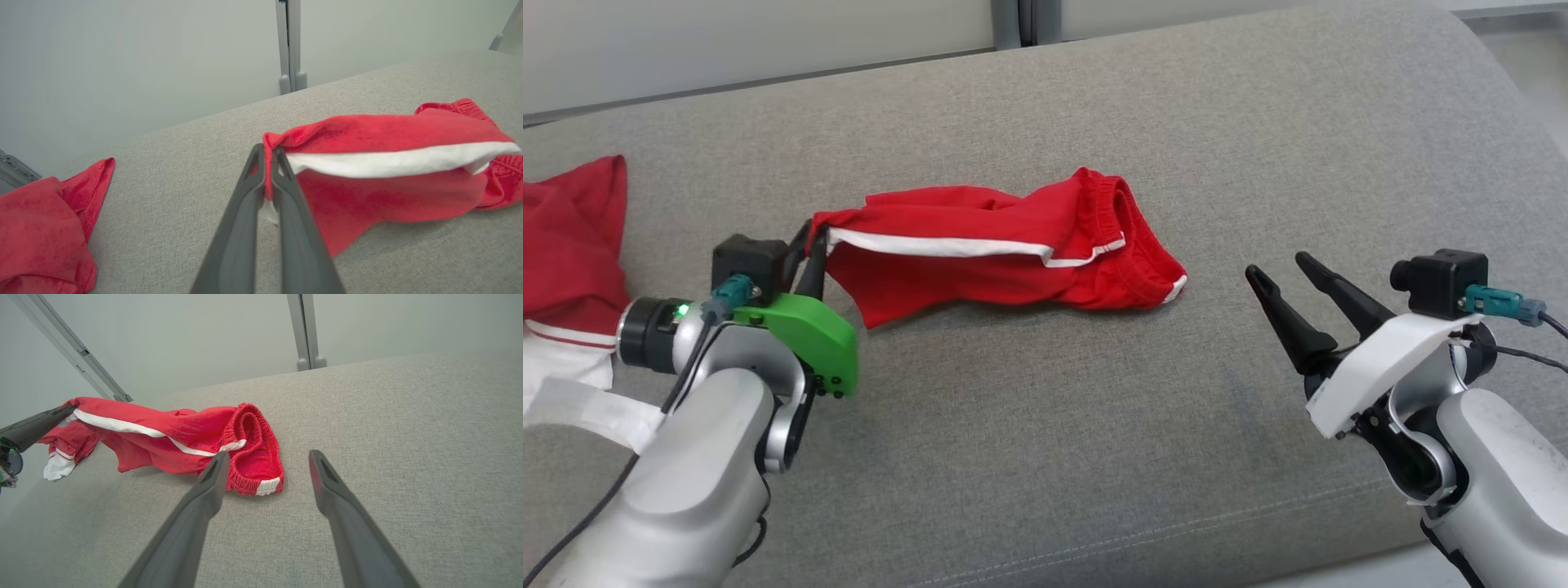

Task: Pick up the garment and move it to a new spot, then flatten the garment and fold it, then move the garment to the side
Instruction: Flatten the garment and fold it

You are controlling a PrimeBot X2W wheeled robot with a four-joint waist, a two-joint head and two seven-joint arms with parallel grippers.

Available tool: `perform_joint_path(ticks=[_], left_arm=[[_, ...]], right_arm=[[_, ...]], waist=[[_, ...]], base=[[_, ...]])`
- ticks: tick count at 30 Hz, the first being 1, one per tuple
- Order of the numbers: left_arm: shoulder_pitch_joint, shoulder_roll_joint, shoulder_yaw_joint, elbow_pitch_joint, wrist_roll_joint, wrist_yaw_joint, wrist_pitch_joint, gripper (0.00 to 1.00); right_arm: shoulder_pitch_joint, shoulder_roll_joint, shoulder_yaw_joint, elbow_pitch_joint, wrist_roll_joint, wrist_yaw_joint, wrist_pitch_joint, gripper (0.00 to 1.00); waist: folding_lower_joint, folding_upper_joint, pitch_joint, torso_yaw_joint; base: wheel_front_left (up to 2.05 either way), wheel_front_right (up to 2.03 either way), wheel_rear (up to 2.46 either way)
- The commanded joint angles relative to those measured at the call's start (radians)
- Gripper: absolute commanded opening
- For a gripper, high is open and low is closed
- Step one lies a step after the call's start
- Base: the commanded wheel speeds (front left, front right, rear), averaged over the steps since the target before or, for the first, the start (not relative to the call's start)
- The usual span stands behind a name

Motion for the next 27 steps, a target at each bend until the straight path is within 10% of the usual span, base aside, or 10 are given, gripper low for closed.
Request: perform_joint_path(ticks=[1, 22, 23, 24, 27], left_arm=[[-0.020, 0.013, 0.008, 0.019, -0.007, -0.005, 0.004, 0.00], [-0.106, 0.023, 0.053, 0.347, -0.069, -0.059, -0.014, 0.00], [-0.112, 0.022, 0.053, 0.357, -0.068, -0.060, -0.020, 0.22], [-0.112, 0.022, 0.053, 0.357, -0.068, -0.060, -0.020, 0.22], [-0.129, 0.016, 0.047, 0.385, -0.060, -0.066, -0.031, 1.00]], right_arm=[[-0.017, 0.004, 0.006, 0.000, -0.004, 0.000, -0.004, 1.00], [-0.134, 0.023, 0.107, 0.041, 0.019, 0.000, -0.054, 1.00], [-0.137, 0.023, 0.111, 0.043, 0.020, 0.000, -0.055, 1.00], [-0.137, 0.023, 0.111, 0.043, 0.020, 0.000, -0.055, 1.00], [-0.150, 0.022, 0.121, 0.053, 0.023, 0.000, -0.063, 1.00]], waist=[[0.0000, -0.0001, 0.026, -0.029], [0.0000, -0.0001, 0.151, -0.111], [0.0000, -0.0001, 0.154, -0.111], [0.0000, -0.0001, 0.154, -0.111], [0.0000, -0.0001, 0.159, -0.105]], base=[[0.00, 0.00, 0.00], [0.00, 0.00, 0.00], [0.00, 0.00, 0.00], [0.00, 0.00, 0.00], [0.00, 0.00, 0.00]])
